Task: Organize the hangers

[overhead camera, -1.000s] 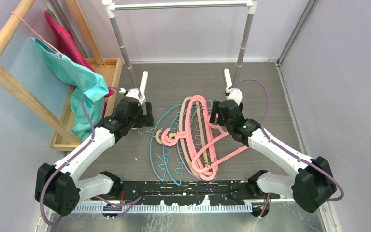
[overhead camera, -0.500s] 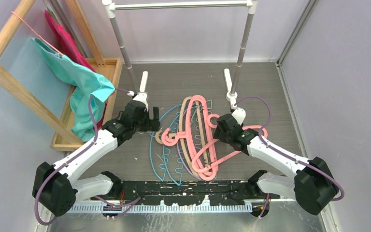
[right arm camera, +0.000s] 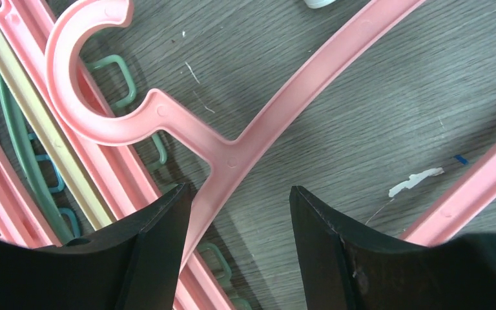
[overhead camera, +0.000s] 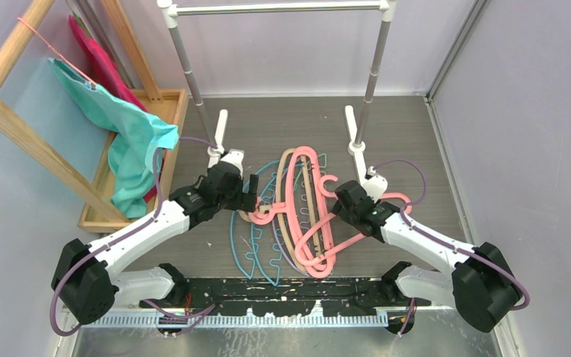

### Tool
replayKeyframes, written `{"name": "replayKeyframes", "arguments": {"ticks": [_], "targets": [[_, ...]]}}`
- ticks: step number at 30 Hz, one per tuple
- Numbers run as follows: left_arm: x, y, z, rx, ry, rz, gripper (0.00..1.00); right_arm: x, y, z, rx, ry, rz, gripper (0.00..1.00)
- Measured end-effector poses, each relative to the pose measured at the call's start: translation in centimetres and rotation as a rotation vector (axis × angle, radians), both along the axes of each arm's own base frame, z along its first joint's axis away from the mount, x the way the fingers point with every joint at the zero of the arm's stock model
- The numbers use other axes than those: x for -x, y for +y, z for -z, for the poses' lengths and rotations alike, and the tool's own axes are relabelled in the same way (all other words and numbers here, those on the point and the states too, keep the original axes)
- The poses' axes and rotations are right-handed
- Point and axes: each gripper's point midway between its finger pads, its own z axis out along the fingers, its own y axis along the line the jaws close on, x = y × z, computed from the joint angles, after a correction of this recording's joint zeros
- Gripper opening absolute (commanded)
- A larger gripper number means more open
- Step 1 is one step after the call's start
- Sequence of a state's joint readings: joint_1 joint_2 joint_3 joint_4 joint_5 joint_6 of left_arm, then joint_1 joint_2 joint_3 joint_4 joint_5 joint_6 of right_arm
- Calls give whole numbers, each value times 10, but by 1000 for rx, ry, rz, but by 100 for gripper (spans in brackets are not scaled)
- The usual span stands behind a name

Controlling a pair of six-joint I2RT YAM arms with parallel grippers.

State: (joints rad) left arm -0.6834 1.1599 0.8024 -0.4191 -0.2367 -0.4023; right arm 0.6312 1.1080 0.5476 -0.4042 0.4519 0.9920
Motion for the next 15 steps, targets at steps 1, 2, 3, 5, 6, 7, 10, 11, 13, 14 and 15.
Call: {"name": "replayKeyframes", "arguments": {"ticks": [1, 2, 3, 5, 6, 7, 10, 11, 13, 14, 15], "targets": [[2, -3, 1, -4, 3, 13, 98, 0, -1, 1, 1, 0, 7, 64], [4, -5, 1, -7, 5, 21, 98, 0, -2, 2, 3, -1, 14, 63], [5, -8, 2, -10, 7, 29, 98, -1, -2, 2, 3, -4, 20, 63], [8, -14, 2, -13, 9, 51, 98, -4, -2, 3, 3, -9, 29, 64], [9, -16, 1, -15, 9, 58, 98, -5, -2, 4, 3, -11, 34, 64], [10, -18, 1, -17, 8, 65, 98, -6, -1, 5, 3, -12, 37, 63], [14, -25, 0, -25, 8, 87, 98, -10, 0, 8, 6, -18, 47, 63], [16, -27, 0, -26, 7, 95, 98, -11, 0, 10, 8, -19, 49, 63], [20, -31, 0, -30, 9, 113, 98, -13, 0, 14, 13, -19, 53, 58], [22, -33, 0, -31, 10, 119, 98, -13, 0, 16, 16, -17, 53, 53], [24, -34, 0, -36, 12, 126, 98, -14, 0, 18, 18, -14, 54, 46]]}}
